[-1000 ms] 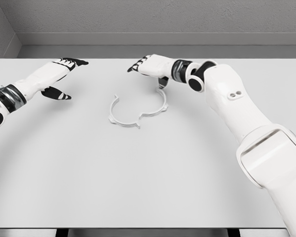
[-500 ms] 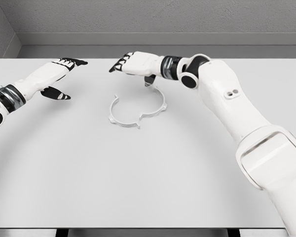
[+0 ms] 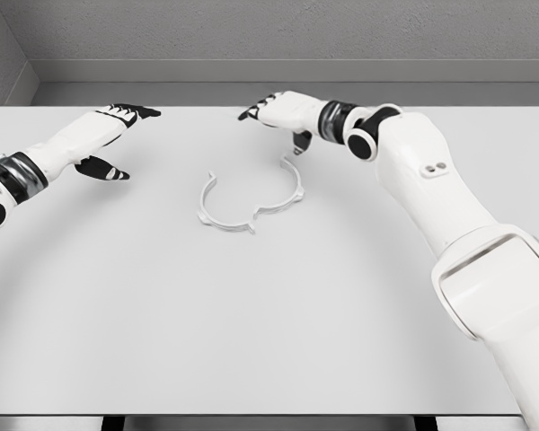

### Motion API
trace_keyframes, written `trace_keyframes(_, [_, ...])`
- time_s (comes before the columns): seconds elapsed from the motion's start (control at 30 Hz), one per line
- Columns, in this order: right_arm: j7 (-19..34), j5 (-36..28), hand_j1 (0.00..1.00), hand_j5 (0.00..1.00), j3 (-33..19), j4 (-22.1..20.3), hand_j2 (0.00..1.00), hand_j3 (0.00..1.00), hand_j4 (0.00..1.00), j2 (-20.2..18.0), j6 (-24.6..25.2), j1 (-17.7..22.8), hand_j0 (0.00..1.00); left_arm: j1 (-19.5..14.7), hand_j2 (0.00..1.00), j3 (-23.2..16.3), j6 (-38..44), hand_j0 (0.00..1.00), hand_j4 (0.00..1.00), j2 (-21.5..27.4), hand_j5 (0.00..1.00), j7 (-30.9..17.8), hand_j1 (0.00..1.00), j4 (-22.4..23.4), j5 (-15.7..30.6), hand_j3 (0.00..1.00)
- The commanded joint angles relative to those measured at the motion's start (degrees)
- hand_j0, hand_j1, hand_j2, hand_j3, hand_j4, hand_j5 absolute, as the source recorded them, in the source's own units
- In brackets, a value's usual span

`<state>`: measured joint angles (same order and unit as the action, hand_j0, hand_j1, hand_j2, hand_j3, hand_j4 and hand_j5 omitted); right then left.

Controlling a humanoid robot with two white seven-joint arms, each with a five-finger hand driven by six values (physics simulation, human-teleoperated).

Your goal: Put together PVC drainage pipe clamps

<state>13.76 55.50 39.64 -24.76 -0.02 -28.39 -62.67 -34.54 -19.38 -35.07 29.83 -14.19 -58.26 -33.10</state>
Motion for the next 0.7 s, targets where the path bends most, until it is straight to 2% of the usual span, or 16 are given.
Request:
trace_keyframes(0.0, [0.0, -0.1, 1.0, 1.0, -0.1, 1.1, 1.0, 1.0, 1.0, 0.0, 1.4, 0.0, 1.0, 0.0, 1.0, 0.0, 0.1, 1.0, 1.0, 0.1, 1.0, 0.0, 1.0, 0.0, 0.4, 1.0])
trace_keyframes(0.27, [-0.7, 0.0, 1.0, 1.0, 2.4, 4.5, 1.0, 1.0, 1.0, 0.0, 3.2, -0.4, 1.0, 0.0, 1.0, 0.1, 0.1, 1.0, 1.0, 0.1, 1.0, 0.0, 1.0, 0.0, 0.4, 1.0])
trace_keyframes(0.67, [-0.6, 0.0, 1.0, 1.0, 4.1, 4.4, 1.0, 1.0, 1.0, 0.0, 3.2, -1.3, 1.0, -0.1, 1.0, 0.1, 0.1, 1.0, 1.0, 0.1, 1.0, 0.0, 1.0, 0.9, 0.4, 1.0])
